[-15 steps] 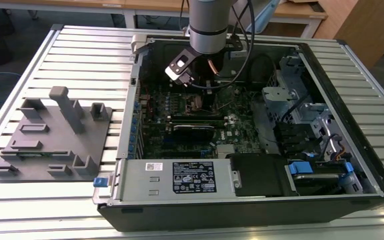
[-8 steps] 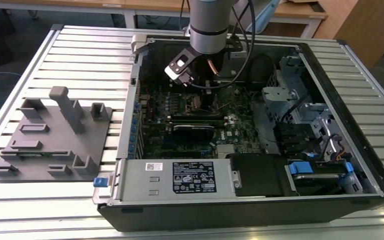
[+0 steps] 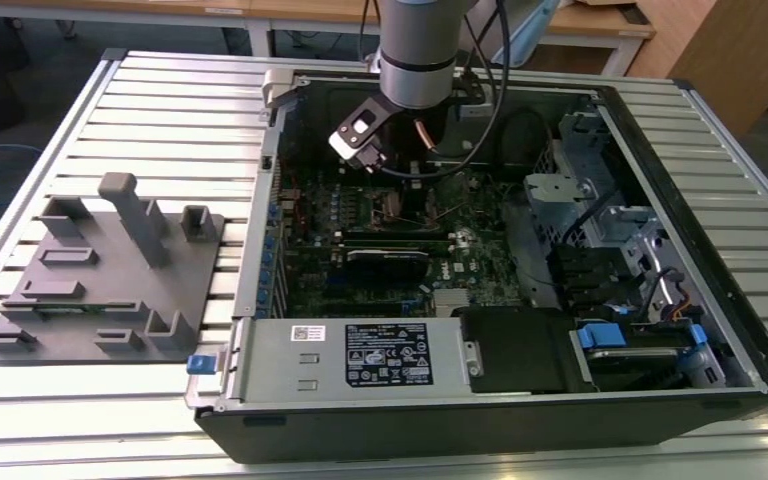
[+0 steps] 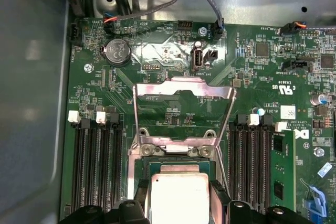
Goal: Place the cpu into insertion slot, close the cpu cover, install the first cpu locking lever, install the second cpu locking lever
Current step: 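Place the cpu into insertion slot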
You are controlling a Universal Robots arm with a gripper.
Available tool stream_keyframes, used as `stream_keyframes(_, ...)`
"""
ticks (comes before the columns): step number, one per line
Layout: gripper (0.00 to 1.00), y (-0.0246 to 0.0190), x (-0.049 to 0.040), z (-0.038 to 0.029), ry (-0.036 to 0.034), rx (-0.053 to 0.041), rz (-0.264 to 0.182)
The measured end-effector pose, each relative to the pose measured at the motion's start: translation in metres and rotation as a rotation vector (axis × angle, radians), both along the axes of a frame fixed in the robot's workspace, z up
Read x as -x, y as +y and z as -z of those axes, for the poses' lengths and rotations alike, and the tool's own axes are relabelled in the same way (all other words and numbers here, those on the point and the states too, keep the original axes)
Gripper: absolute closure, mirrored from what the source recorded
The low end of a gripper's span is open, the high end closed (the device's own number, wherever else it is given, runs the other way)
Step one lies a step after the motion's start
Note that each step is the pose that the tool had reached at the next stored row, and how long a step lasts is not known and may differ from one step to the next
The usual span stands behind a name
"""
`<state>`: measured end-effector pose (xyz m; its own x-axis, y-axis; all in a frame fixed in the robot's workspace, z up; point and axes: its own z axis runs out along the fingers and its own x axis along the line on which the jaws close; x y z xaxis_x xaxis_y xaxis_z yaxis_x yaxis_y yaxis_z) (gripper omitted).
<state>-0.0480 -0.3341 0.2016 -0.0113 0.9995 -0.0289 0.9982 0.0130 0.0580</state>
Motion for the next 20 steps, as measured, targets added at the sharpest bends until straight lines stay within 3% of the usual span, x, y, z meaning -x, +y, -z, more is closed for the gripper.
stream_keyframes(8,0.46,0.0003,0.0004,0.0029,-0.0001,-0.0001,0.030)
stream_keyframes(17,0.46,0.0009,0.0005,0.0041,0.0000,-0.0001,0.031)
stream_keyframes(19,0.46,0.0010,0.0004,0.0044,0.0101,-0.0004,0.031)
stream_keyframes(20,0.46,0.0009,0.0005,0.0043,0.0105,-0.0001,0.031)
